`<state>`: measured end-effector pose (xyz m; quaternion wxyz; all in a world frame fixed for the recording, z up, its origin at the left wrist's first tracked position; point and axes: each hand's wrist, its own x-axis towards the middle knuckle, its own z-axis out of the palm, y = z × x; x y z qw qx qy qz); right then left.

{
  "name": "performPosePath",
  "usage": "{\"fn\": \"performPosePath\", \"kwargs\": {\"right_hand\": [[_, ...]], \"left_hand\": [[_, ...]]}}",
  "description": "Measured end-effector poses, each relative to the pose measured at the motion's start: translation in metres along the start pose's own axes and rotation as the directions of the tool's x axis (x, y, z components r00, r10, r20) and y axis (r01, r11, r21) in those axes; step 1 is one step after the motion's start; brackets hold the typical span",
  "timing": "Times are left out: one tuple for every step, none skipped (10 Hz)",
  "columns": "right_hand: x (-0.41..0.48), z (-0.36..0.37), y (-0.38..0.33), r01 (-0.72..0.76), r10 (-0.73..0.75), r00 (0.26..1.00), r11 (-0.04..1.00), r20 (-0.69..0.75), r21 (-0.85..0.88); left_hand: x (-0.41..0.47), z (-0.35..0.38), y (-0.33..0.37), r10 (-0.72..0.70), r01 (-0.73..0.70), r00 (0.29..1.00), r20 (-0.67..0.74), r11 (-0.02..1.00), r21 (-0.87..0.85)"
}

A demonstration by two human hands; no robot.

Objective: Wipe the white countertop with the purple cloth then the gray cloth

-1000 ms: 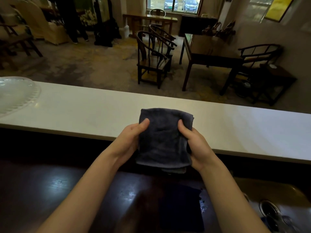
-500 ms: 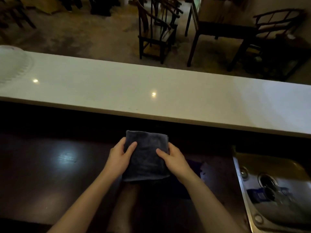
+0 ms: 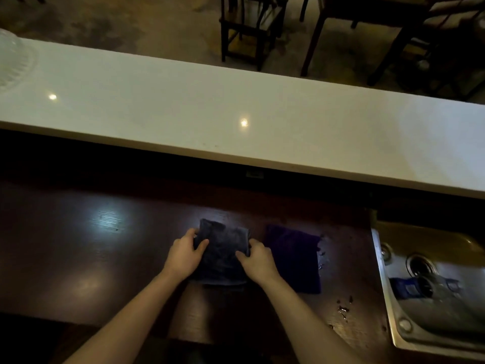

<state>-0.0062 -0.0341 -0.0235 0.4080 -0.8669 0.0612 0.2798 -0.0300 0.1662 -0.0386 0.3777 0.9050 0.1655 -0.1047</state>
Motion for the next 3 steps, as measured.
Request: {"fn": "performPosePath", "kwargs": {"right_hand": [[0.002,-0.001,0.001,0.011,-0.012,1.0,0.998,-0.02,-0.066],[0.0,-0.009,-0.002,0.02,-0.028,0.999,0.985,-0.046,-0.173],[-0.006,-0.021,-0.005,0.099,-0.122,0.985,0.977,-0.118,-0.188]], "left_hand": [[0.0,0.002,-0.004,-0.005,0.006,1.0,-0.002,0.998,0.056],[0.0,-0.007,0.003,0.018,-0.015,1.0,-0.024,0.99,0.138],[0.004,-0.024,0.019,0.106,-0.084,0.988,-0.111,0.978,0.19]]}}
